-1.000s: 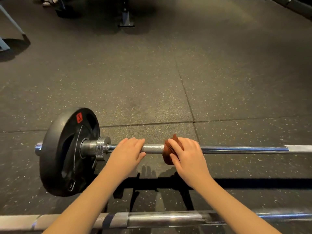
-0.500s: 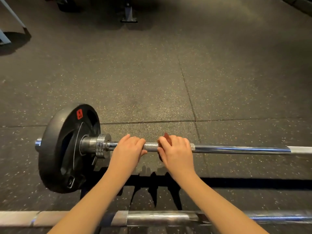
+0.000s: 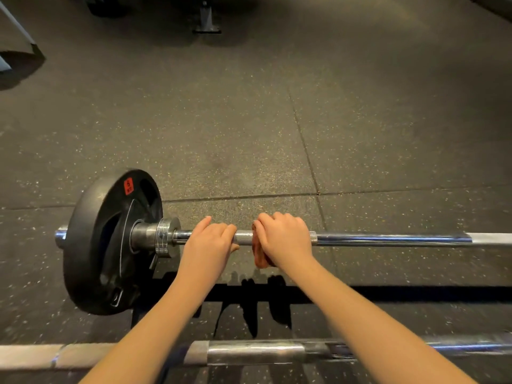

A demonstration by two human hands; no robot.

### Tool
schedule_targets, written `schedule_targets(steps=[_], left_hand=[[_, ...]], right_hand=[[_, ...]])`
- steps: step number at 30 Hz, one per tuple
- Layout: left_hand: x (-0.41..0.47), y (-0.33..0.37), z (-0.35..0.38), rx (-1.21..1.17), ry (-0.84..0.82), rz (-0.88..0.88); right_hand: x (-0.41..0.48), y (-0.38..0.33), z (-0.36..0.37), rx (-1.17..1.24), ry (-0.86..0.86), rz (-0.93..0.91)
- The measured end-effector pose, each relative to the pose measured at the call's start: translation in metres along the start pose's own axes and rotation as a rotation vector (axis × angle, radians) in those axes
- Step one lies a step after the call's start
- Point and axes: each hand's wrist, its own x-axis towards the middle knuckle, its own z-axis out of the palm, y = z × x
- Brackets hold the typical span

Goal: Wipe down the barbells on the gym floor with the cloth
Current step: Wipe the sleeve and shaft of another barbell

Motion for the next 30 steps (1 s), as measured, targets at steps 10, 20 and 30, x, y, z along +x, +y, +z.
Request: schedule_targets(steps=[10, 20, 30], left_hand=[[0.0, -0.005, 0.001, 0.008, 0.051, 0.017], [-0.001, -0.003, 0.003, -0.001, 0.082, 0.002], [-0.004, -0.002, 0.005, 0.003, 0.076, -0.011]], right_hand=[[-0.024, -0.001, 0.002, 0.056, 0.054, -0.102], [-0.001, 0.006, -0.008, 0.234, -0.086, 0.098], [-0.008, -0.017, 0.003, 0.207, 0.078, 0.149]])
